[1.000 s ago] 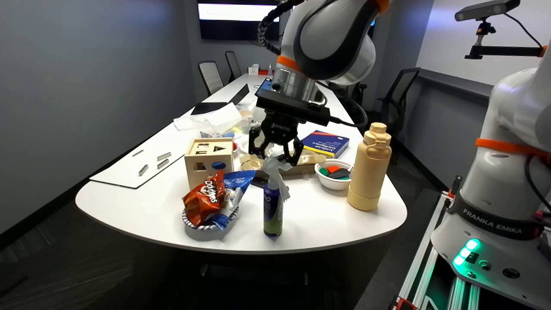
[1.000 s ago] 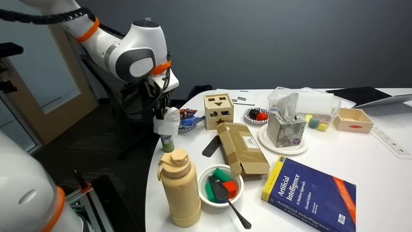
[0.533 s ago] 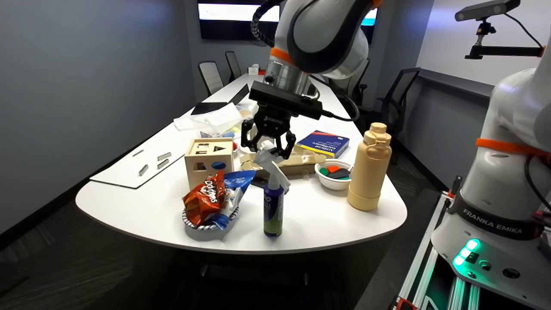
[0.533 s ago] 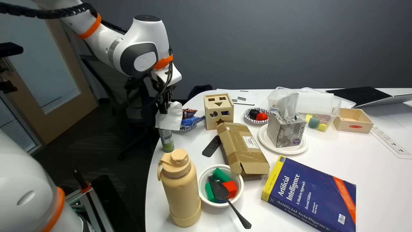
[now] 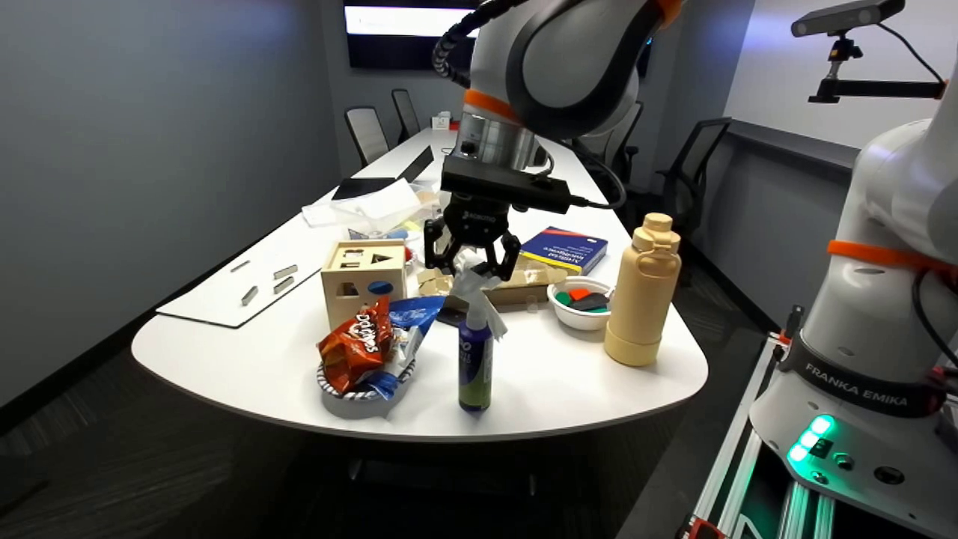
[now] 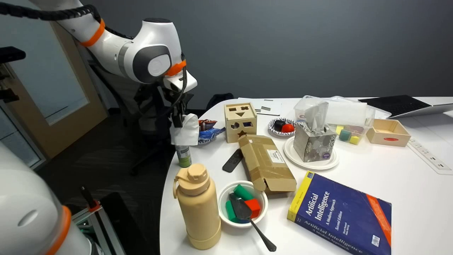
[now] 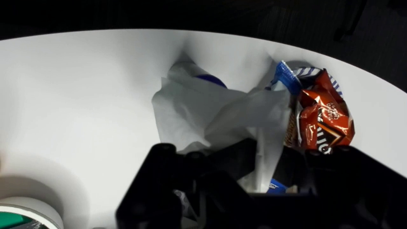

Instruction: Use the napkin to wipe the top of the blue bottle.

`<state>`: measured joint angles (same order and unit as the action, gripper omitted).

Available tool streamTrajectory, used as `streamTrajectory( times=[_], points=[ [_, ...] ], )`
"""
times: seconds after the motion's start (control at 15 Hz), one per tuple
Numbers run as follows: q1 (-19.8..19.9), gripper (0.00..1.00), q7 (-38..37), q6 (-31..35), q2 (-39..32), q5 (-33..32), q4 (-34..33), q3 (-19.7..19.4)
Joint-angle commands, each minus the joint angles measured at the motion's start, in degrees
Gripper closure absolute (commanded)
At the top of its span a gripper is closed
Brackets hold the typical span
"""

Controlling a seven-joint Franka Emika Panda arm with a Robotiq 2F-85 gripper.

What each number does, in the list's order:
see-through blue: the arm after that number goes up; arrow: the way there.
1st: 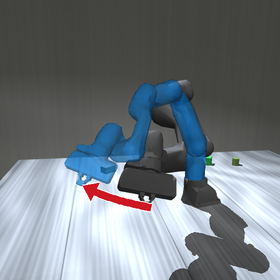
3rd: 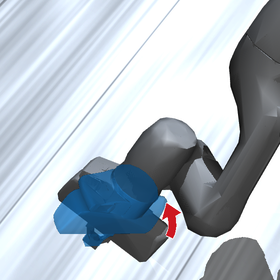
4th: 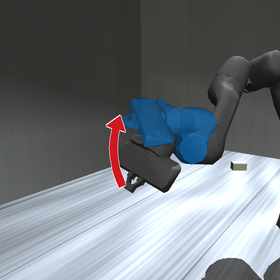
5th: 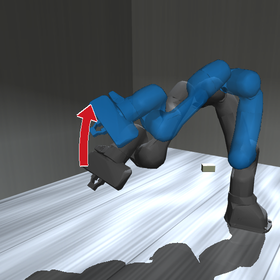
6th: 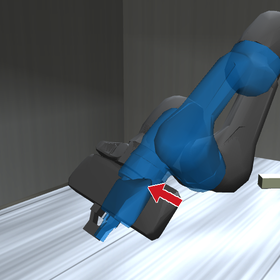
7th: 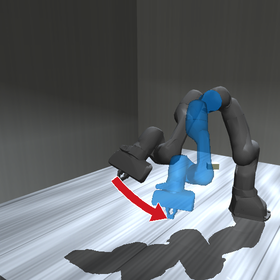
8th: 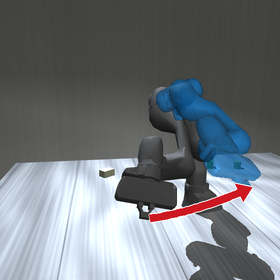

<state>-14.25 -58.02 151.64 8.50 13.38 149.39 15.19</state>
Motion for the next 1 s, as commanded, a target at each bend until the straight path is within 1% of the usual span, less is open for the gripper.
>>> streamTrajectory(
  times=[0.0, 0.13, 0.4, 0.6, 0.93],
  points=[
    [0.6, 1.00, -1.2, -1.7, 3.6, -1.8, 0.4, 0.8],
    [0.2, 1.00, -0.4, -2.0, 5.7, -1.2, 1.2, 0.9],
    [0.5, 1.00, -1.0, -4.0, 10.1, -3.0, 3.4, 2.3],
    [0.0, 1.00, -0.2, -5.8, 12.7, -1.9, 5.2, 2.8],
    [-0.8, 1.00, 0.4, -7.3, 14.0, -1.4, 7.4, 3.8]
  ],
)
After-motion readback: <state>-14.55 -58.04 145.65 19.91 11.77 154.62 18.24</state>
